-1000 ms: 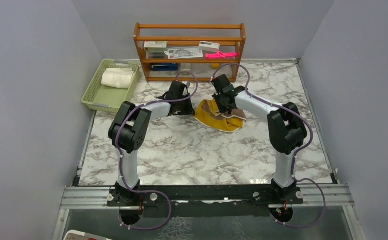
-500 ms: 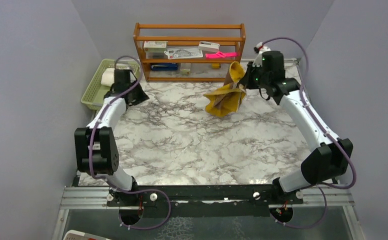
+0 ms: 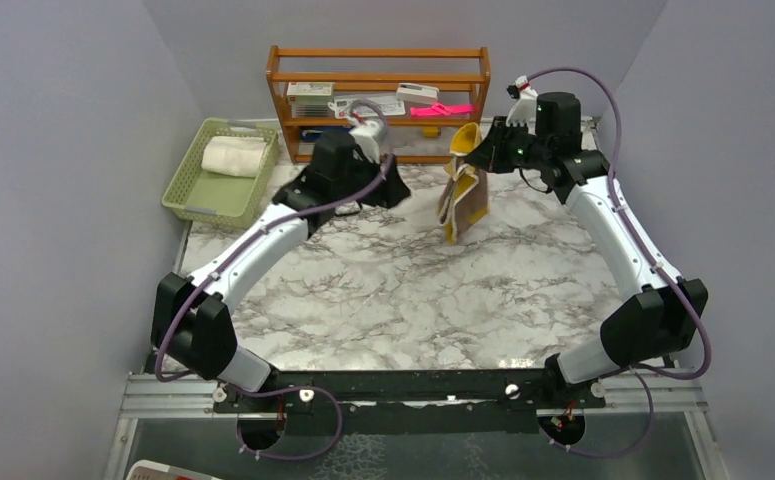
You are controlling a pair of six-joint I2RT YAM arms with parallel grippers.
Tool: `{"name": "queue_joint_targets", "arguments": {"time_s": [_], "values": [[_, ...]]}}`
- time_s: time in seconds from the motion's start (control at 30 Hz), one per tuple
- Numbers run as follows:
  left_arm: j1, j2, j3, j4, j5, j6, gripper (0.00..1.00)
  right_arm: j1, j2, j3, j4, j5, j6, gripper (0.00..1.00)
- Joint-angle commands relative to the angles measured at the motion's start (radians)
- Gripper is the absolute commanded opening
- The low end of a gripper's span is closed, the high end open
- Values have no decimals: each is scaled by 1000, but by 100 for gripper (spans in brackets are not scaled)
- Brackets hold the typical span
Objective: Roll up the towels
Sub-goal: Flatten out the towel at the center of the board.
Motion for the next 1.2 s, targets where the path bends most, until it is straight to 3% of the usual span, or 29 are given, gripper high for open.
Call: {"name": "queue_joint_targets", "arguments": {"time_s": [0.0,0.13,0.4,0.53,0.67,1.03,1.17], "values": [[-153,-35,-107,280,-28,68,66,3,-40,-7,5,-89,21,1],[-237,-3,-127,438,-21,136,75,2,-52,10,-19,-115,24,1],[-273,38,-138,619,23,171,77,3,-57,21,-32,-146,34,1],[-279,88,-105,622,108,182,77,3,-52,30,-34,-155,36,1],[-288,126,-85,622,105,186,77,3,-51,40,-45,-156,33,1],[-289,188,-31,672,105,195,71,3,-52,28,-47,-178,31,1],[-288,192,-21,688,105,199,60,3,-49,25,-55,-180,23,1]]}}
